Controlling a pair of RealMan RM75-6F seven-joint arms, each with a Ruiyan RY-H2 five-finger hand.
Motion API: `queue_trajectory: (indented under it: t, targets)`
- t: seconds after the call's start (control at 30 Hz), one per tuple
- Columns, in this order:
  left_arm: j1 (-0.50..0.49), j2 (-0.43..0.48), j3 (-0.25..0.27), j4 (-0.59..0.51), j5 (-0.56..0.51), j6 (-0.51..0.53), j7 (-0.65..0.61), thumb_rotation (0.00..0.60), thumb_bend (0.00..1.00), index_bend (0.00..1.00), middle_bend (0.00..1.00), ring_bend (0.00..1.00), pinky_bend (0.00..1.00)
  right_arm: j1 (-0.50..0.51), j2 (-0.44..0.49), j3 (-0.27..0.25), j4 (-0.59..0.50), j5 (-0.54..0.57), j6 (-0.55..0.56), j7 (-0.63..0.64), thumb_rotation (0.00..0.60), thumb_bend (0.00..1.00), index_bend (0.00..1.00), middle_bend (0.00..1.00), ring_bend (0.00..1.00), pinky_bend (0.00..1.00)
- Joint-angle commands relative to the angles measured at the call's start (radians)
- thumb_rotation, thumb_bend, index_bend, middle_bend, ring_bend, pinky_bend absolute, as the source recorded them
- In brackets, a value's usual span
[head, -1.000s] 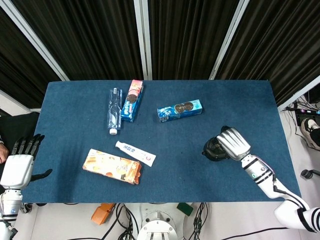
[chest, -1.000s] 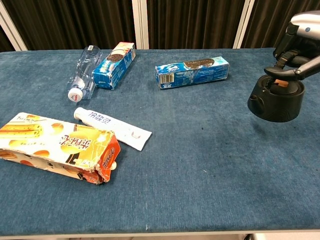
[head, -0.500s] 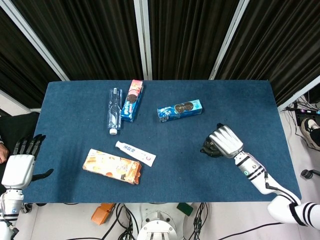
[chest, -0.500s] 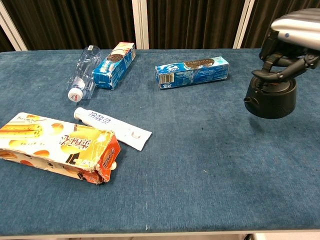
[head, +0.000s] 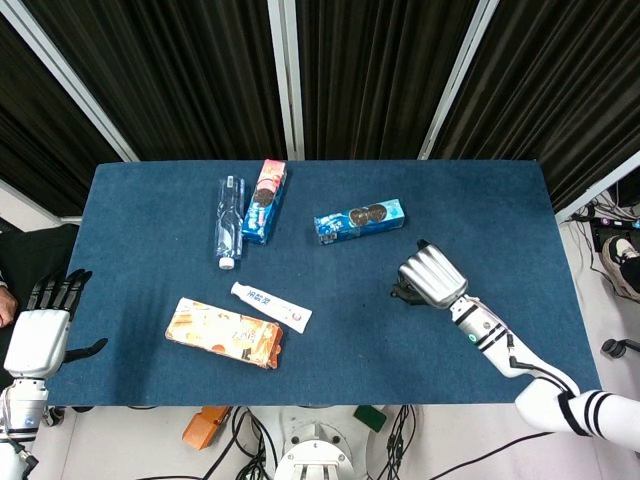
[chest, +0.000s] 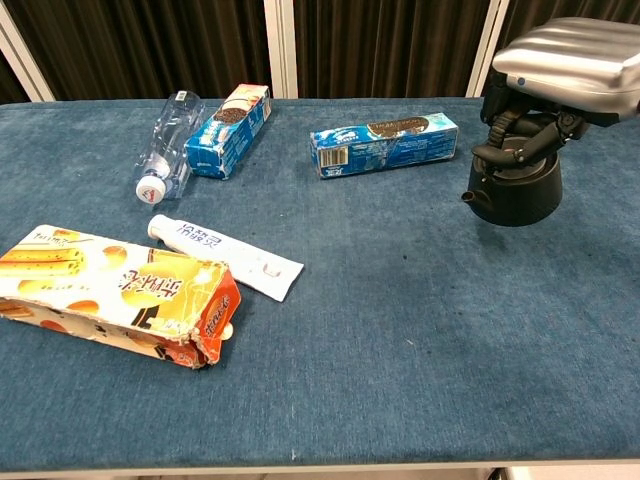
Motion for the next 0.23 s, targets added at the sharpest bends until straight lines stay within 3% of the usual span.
queue_trajectory:
  t: [0.03,0.23]
  targets:
    - [-0.001,0.0,0.0,0.001,0.0,-0.002,0.0,0.6,0.04,0.06,0.08,0.0,0.0,0.003,0.0,0.0,0.0,0.003,-0.001,-0.01,0.441,0.56,1.0,1.0,1.0,0.54]
    - [-0.004,-0.002,-0.002,0.003,-0.002,-0.005,0.0,0.6,0.04,0.06,0.08,0.0,0.0,0.006,-0.003,0.0,-0.001,0.017,-0.003,-0.024,0.441,0.56,1.0,1.0,1.0,0.54]
